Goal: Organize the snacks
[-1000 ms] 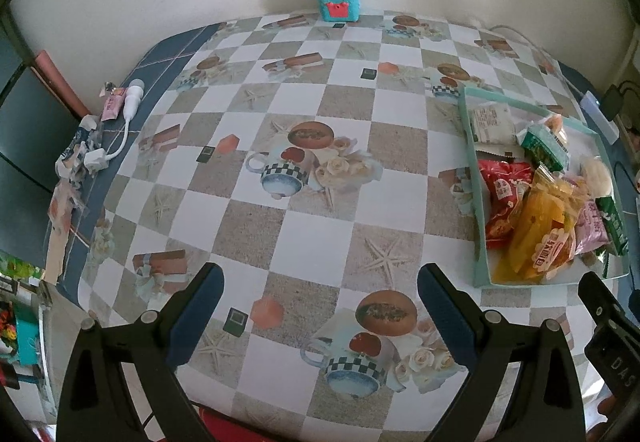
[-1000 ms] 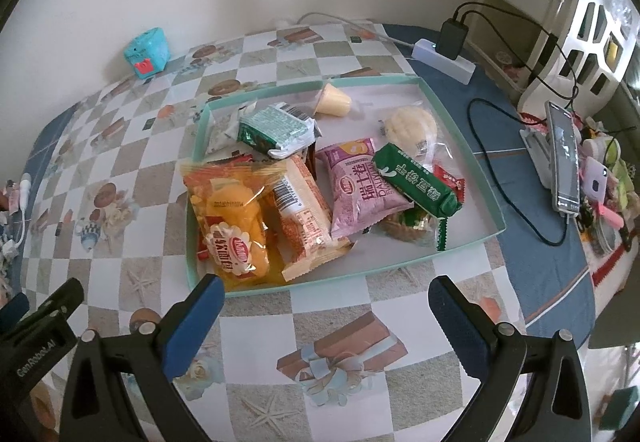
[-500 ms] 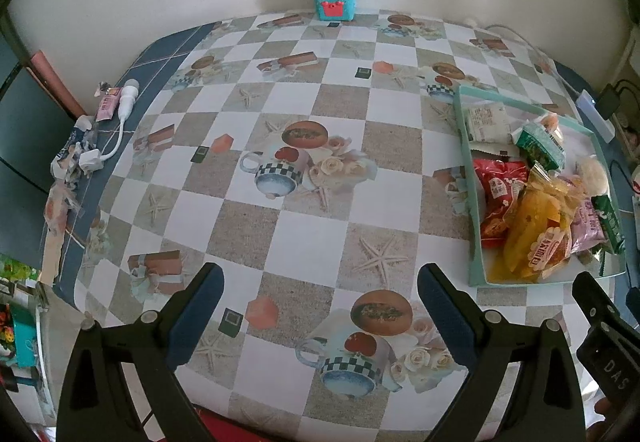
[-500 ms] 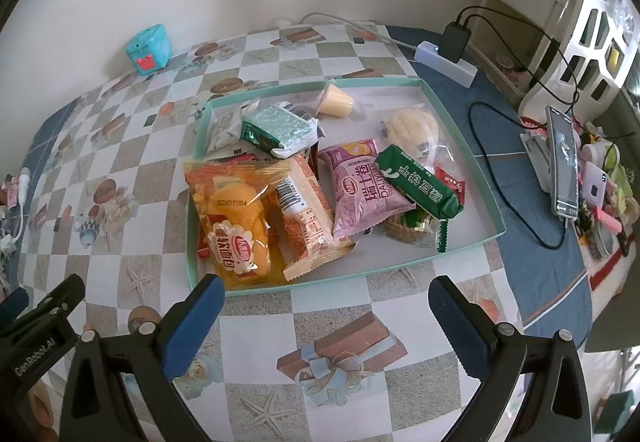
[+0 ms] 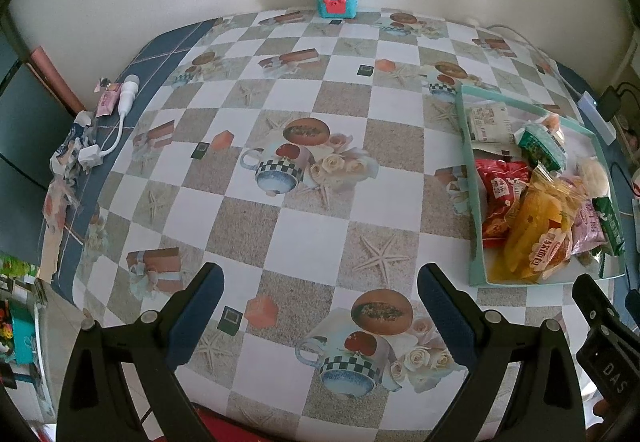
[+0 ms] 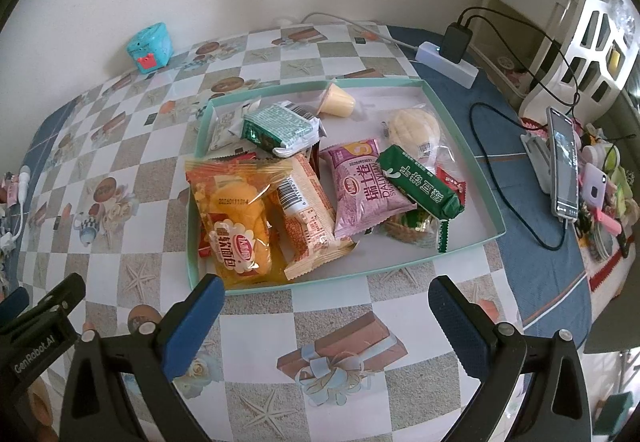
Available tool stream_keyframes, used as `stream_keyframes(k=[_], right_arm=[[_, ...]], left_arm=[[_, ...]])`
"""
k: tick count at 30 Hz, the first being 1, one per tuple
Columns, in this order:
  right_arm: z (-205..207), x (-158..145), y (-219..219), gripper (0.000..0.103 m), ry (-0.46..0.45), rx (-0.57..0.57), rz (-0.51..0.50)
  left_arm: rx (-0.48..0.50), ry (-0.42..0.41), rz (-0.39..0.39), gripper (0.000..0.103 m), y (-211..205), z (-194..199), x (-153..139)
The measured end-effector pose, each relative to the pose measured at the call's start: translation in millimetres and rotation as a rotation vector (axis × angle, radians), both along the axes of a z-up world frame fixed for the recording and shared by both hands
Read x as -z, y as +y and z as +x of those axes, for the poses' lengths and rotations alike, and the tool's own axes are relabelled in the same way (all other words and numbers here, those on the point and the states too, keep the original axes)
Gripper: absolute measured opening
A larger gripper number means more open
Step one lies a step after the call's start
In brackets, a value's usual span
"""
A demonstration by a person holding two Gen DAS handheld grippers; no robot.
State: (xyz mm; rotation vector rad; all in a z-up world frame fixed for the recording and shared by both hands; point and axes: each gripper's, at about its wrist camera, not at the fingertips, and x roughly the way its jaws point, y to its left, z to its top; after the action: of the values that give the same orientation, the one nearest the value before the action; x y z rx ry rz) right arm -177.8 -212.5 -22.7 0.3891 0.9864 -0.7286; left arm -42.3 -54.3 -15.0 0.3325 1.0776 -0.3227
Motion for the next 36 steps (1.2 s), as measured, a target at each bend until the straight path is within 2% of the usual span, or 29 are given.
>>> stream_keyframes(k=[36], right_arm=[[1.0,0.9,1.7,0.103,0.002,0.003,0.001]], left_arm=[[-0.013,0.012,-0.006,0.098,5.8,2.6,2.7]])
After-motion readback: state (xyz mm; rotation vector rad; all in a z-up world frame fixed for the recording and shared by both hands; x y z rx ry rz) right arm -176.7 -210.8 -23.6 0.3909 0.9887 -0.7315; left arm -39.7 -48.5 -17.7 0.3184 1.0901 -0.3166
